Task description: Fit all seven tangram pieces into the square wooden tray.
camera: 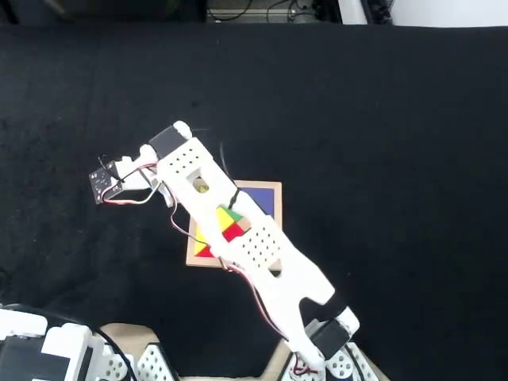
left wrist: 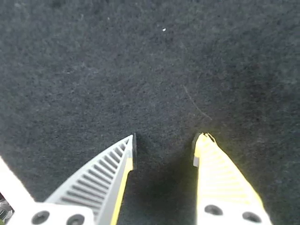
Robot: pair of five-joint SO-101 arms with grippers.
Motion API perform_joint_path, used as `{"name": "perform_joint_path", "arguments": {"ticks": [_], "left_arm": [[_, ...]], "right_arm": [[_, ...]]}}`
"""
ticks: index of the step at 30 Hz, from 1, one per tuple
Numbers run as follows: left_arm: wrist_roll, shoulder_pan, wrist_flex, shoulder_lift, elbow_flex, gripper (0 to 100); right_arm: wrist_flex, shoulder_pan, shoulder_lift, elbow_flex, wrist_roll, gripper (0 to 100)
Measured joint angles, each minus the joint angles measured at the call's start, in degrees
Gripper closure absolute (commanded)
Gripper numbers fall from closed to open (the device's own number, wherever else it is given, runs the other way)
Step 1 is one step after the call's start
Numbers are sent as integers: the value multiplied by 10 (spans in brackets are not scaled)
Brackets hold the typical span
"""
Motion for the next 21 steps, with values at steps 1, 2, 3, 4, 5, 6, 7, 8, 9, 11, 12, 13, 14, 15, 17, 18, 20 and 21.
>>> {"name": "perform_joint_path", "arguments": {"ticks": [1,2,3,4,5,6,7,8,9,11,12,13,14,15,17,18,20,21], "left_arm": [[0,0,0,0,0,787],[0,0,0,0,0,787],[0,0,0,0,0,787],[0,0,0,0,0,787],[0,0,0,0,0,787],[0,0,0,0,0,787],[0,0,0,0,0,787],[0,0,0,0,0,787],[0,0,0,0,0,787],[0,0,0,0,0,787],[0,0,0,0,0,787],[0,0,0,0,0,787],[0,0,0,0,0,787],[0,0,0,0,0,787],[0,0,0,0,0,787],[0,0,0,0,0,787],[0,0,0,0,0,787],[0,0,0,0,0,787]], "right_arm": [[0,-3,0,0,0,804],[-1,-4,0,0,0,804],[-4,-6,0,0,0,804],[-8,-6,0,0,0,804],[-11,-6,0,0,0,805],[-12,-7,0,0,0,805],[-13,-10,0,0,0,805],[-13,-11,0,0,0,805],[-13,-11,0,0,0,805],[-13,-11,0,0,0,806],[-13,-11,0,0,0,806],[-13,-11,0,0,0,806],[-14,-14,0,0,0,807],[-14,-14,0,0,0,807],[-17,-16,0,0,0,808],[-18,-16,0,0,0,808],[-18,-16,0,0,0,808],[-18,-16,0,0,0,809]]}}
